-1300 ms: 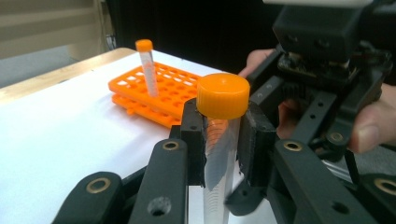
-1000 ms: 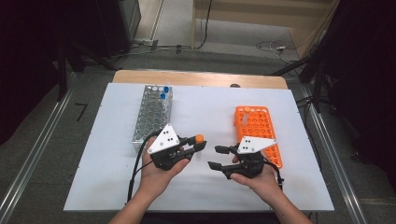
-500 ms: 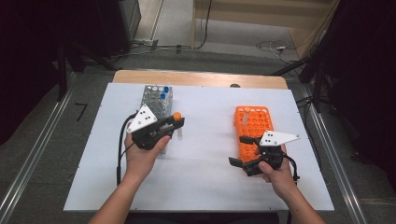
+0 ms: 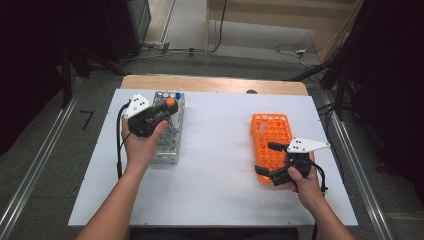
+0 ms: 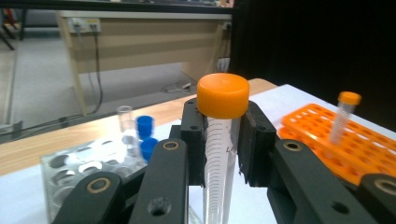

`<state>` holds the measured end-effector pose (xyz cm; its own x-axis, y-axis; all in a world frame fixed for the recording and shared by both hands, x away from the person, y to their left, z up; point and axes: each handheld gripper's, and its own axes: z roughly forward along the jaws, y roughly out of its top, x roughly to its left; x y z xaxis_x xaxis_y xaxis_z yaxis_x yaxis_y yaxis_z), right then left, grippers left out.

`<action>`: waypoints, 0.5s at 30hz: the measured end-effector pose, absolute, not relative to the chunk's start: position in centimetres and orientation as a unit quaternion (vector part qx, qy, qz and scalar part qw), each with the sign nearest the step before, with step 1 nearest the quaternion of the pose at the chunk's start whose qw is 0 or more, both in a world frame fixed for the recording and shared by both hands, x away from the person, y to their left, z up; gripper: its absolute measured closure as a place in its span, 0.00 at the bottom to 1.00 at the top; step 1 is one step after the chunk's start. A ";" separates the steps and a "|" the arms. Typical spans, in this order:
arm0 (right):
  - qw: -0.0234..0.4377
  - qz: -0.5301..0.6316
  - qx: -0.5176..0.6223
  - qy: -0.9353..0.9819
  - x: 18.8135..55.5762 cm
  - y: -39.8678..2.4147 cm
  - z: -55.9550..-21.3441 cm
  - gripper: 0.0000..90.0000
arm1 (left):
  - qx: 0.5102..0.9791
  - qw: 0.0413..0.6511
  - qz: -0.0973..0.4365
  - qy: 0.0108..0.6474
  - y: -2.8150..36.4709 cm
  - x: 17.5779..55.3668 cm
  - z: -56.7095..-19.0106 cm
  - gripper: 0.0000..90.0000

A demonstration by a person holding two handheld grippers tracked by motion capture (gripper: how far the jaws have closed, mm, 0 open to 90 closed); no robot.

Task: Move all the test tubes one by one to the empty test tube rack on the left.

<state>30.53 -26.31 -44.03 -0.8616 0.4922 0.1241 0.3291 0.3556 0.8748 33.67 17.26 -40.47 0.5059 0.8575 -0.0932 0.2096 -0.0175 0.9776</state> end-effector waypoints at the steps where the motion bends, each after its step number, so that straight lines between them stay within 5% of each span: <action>1: 0.081 0.508 0.252 0.820 30.6 -26.4 -44.0 0.00 | 0.651 0.571 0.284 0.412 17.4 33.9 -40.5 0.83; 15: 0.081 0.510 0.256 0.817 30.8 -26.8 -44.3 0.00 | 0.627 0.562 0.304 0.446 17.4 36.7 -42.1 0.83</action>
